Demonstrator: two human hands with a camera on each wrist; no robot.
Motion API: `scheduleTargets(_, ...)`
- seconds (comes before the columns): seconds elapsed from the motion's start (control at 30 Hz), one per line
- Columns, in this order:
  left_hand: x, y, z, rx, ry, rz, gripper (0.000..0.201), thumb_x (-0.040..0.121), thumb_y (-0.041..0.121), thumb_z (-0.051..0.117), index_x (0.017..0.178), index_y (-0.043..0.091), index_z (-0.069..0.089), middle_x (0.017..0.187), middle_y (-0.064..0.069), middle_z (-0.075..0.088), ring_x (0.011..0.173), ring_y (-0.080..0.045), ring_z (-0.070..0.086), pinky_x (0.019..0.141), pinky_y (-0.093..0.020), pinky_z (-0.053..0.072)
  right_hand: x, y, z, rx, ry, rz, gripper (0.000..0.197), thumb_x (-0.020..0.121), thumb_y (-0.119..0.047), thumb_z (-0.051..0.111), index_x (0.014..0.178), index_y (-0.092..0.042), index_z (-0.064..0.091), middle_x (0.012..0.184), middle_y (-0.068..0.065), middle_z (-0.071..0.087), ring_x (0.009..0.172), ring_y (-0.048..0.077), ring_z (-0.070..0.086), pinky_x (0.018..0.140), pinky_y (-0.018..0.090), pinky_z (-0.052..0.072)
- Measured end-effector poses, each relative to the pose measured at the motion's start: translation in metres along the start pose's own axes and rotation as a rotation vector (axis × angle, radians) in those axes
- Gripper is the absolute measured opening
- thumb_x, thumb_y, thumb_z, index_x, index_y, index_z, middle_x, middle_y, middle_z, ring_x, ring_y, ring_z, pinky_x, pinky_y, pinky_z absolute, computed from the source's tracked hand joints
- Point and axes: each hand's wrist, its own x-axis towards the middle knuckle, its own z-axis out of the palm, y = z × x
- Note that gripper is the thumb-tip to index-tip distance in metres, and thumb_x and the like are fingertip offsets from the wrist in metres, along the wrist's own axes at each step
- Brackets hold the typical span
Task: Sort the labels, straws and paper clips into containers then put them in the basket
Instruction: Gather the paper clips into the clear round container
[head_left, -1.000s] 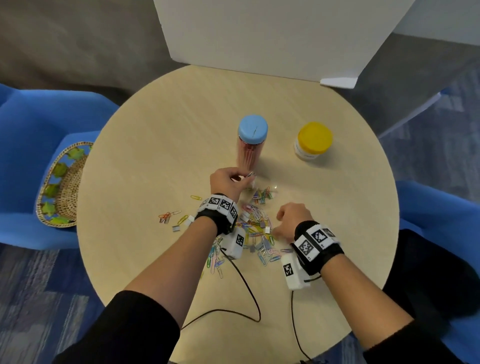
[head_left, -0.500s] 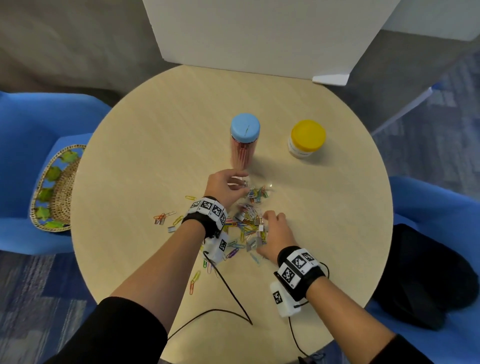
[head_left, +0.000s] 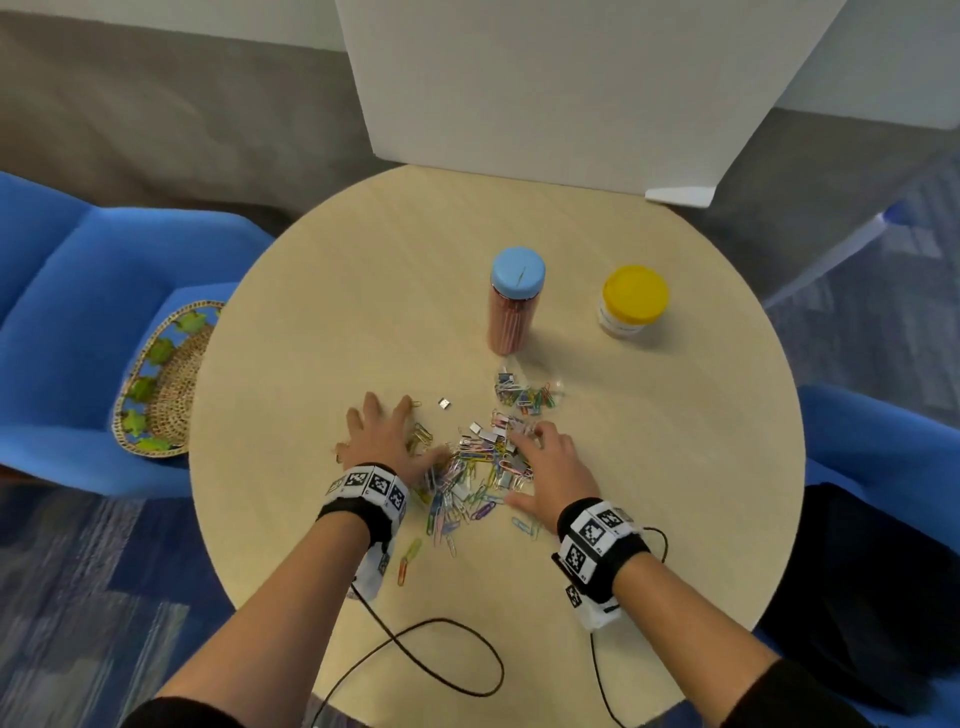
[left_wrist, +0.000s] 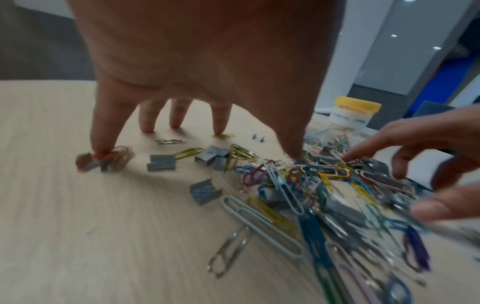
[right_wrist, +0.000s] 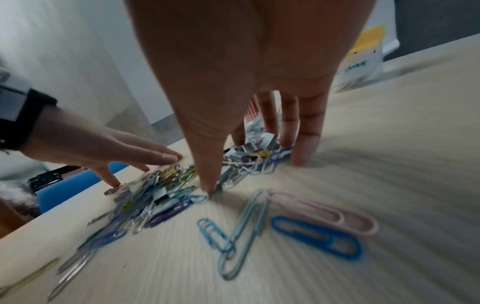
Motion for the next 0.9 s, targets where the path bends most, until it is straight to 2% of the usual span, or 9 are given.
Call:
scheduleTargets(0.07,-0.009,-0.004,0.005,0.043,-0.052,0.022,0.120,0.048,0.097,0.049,0.149,0.041,0.015,0.157,-0.007,0.006,0.143,-0.038,0.012,0.105,-0.060,0.038,0.000,-0.003,0.006,0.000,0.028,-0.020,0.065,0.086,-0.039,0.070,0.144,-0.029,0.042,0.148,0.003,0.032,0.130,0.024,0.039,0.105,0.036,0.044)
scheduleTargets(0.13,-0.018,-0.003,0.010,0.072,-0.053,0.068,0.127,0.041,0.095,0.058,0.148,0.039,0.019,0.154,-0.008,0.011,0.141,-0.036,0.017,0.107,-0.056,0.037,-0.001,-0.003,0.010,0.032,0.050,-0.031,0.050,0.089,-0.035,0.068,0.135,-0.025,0.052,0.137,0.002,0.043,0.118,0.022,0.049,0.101,0.035,0.046)
scheduleTargets(0.23,-0.031,0.000,0.015,0.011,0.006,0.145,0.102,0.058,0.067,0.080,0.143,0.031,0.038,0.145,-0.007,0.028,0.134,-0.029,0.028,0.108,-0.046,0.039,-0.002,0.000,0.008,0.088,0.066,-0.048,0.037,0.091,-0.029,0.066,0.127,-0.021,0.061,0.120,-0.001,0.056,0.104,0.019,0.058,0.095,0.031,0.049)
scheduleTargets(0.33,-0.036,0.005,0.019,-0.038,0.092,0.205,0.063,0.073,0.049,0.079,0.128,0.025,0.058,0.129,-0.005,0.044,0.118,-0.025,0.042,0.101,-0.038,0.044,-0.002,0.006,0.002,0.108,0.063,-0.038,0.031,0.090,-0.025,0.068,0.121,-0.021,0.068,0.111,0.000,0.064,0.101,0.018,0.061,0.091,0.027,0.046)
scheduleTargets(0.43,-0.037,0.007,0.024,-0.095,0.139,0.220,0.040,0.080,0.040,0.076,0.114,0.021,0.069,0.113,-0.003,0.053,0.102,-0.023,0.053,0.089,-0.032,0.049,-0.003,0.015,-0.002,0.153,0.052,0.010,0.025,0.086,-0.027,0.074,0.110,-0.020,0.075,0.102,-0.001,0.069,0.093,0.015,0.063,0.086,0.023,0.048)
scheduleTargets(0.53,-0.037,0.008,0.024,-0.170,0.158,0.243,0.030,0.083,0.033,0.075,0.109,0.018,0.073,0.104,-0.004,0.059,0.094,-0.023,0.059,0.081,-0.029,0.048,-0.006,0.021,-0.012,0.354,0.077,0.082,0.023,0.079,-0.025,0.082,0.099,-0.016,0.078,0.090,-0.004,0.071,0.078,0.008,0.063,0.077,0.017,0.048)
scheduleTargets(0.67,-0.038,0.009,0.021,-0.288,0.178,0.208,0.038,0.082,0.028,0.076,0.118,0.019,0.067,0.108,-0.001,0.066,0.101,-0.022,0.062,0.089,-0.031,0.050,-0.007,0.027,-0.031,0.712,-0.033,0.216,0.016,0.077,-0.015,0.083,0.087,-0.004,0.078,0.072,0.008,0.074,0.057,0.012,0.067,0.068,0.026,0.060)
scheduleTargets(0.8,-0.036,0.009,0.016,-0.382,0.140,0.152,0.025,0.078,0.025,0.078,0.102,0.020,0.073,0.096,0.000,0.072,0.090,-0.019,0.066,0.083,-0.028,0.053,-0.002,0.026,-0.033,0.715,-0.119,0.249,0.015,0.080,-0.005,0.079,0.091,0.005,0.073,0.067,0.015,0.072,0.054,0.016,0.068,0.061,0.028,0.060)
scheduleTargets(0.9,-0.032,0.011,0.009,-0.461,0.128,0.169,0.016,0.076,0.019,0.078,0.092,0.019,0.076,0.087,0.000,0.073,0.081,-0.016,0.065,0.083,-0.030,0.056,0.006,0.025,-0.042,0.773,-0.072,0.231,0.015,0.081,-0.006,0.079,0.091,0.004,0.073,0.069,0.015,0.073,0.060,0.022,0.071,0.068,0.033,0.062)
